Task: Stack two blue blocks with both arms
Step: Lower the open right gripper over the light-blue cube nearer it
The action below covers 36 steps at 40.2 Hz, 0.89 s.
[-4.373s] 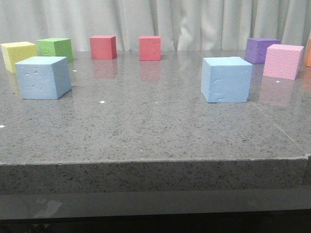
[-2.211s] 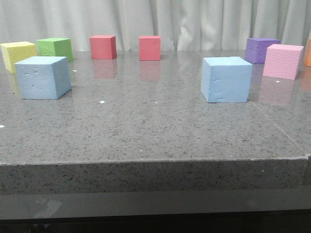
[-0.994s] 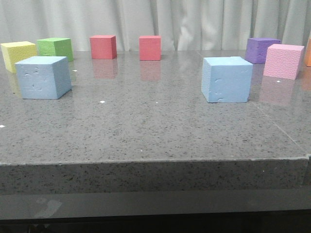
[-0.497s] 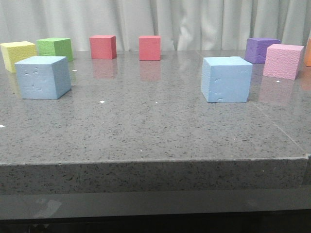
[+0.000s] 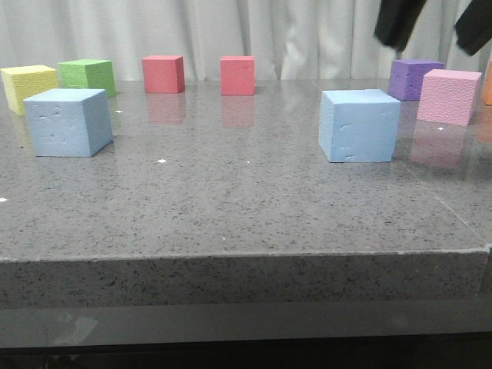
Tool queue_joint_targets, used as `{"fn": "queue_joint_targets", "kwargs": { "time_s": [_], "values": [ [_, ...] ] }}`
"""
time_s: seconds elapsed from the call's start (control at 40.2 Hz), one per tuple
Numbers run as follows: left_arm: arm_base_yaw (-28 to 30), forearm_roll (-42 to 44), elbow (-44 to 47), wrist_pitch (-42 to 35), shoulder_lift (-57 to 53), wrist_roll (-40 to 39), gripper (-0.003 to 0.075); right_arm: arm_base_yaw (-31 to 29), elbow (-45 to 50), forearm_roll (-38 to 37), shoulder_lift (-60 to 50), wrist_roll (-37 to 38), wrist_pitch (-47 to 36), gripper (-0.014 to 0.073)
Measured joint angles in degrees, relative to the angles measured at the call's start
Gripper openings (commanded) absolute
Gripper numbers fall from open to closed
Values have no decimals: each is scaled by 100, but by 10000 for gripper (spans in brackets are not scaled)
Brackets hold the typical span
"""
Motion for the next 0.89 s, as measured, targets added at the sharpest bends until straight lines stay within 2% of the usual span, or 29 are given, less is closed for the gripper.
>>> {"fn": "queue_joint_targets", "kwargs": {
  "time_s": [0.248, 0.472, 0.795, 0.894],
  "values": [
    [0, 0, 0, 0, 0, 0, 618, 34, -596, -92, 921, 565, -50, 593],
    [0, 0, 0, 0, 0, 0, 618, 34, -886, 212, 1264, 628, -261, 593],
    [0, 0, 0, 0, 0, 0, 618, 34, -927, 223, 1696, 628, -343, 592],
    [0, 0, 0, 0, 0, 0, 618, 34, -927, 223, 1767, 628, -356, 538]
  ]
}}
